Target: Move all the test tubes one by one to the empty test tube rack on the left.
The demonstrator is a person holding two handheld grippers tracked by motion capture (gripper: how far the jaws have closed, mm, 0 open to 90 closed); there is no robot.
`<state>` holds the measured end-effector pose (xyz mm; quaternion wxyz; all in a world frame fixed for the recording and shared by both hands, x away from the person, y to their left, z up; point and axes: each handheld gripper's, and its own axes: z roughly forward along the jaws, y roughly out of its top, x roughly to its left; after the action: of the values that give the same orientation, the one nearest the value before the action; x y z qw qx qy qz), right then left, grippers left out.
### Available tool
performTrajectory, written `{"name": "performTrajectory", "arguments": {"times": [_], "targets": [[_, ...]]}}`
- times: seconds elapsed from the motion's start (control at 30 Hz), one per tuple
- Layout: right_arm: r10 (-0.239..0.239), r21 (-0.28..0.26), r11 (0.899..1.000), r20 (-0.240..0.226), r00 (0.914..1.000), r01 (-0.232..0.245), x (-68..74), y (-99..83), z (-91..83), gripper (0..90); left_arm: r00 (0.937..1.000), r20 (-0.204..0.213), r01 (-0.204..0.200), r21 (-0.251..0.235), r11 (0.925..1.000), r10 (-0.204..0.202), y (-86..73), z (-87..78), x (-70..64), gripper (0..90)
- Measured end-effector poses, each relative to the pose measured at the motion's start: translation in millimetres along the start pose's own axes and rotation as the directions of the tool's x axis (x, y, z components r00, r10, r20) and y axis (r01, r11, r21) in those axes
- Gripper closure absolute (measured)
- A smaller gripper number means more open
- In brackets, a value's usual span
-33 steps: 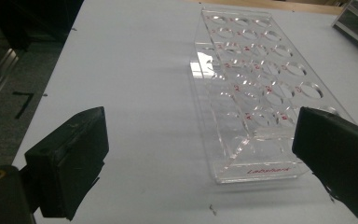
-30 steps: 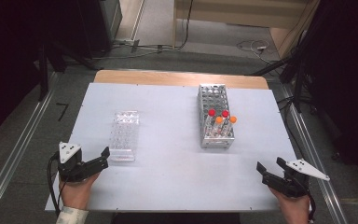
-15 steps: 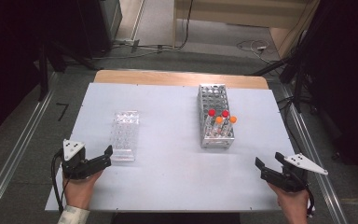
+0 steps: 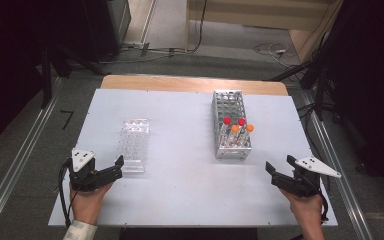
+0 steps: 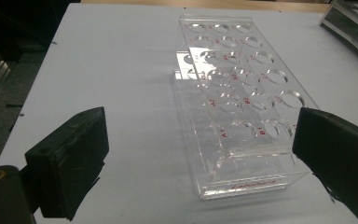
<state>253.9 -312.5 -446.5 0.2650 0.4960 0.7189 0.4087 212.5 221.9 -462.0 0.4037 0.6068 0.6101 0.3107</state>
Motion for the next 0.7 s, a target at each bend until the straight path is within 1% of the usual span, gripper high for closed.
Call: {"name": "performTrajectory", "arguments": {"times": [0.17, 0.3, 0.53, 0.7], "targets": [[-0.001, -0.018, 1.000, -0.013, 0.9999, 0.001, 3.7, 6.5, 3.0, 19.1, 1.0000, -0.004, -0.008, 0.001, 1.0000, 0.008, -0.2, 0.6, -1.3, 3.8], [-0.002, -0.019, 1.000, -0.023, 0.9997, 0.001, 5.5, 9.5, 5.3, 19.1, 1.0000, -0.005, -0.007, -0.008, 0.9999, 0.007, 0.5, -0.7, -2.0, 3.9], [-0.018, -0.020, 1.000, -0.041, 0.9990, 0.017, 11.4, 15.3, 11.2, 19.1, 1.0000, -0.008, -0.006, -0.010, 0.9999, 0.006, 0.8, -1.2, -1.9, 3.8], [-0.021, -0.017, 1.000, -0.053, 0.9984, 0.021, 15.7, 19.6, 15.3, 19.1, 0.9998, -0.011, -0.016, -0.008, 0.9998, 0.016, 0.7, -0.7, -2.5, 3.9]]}}
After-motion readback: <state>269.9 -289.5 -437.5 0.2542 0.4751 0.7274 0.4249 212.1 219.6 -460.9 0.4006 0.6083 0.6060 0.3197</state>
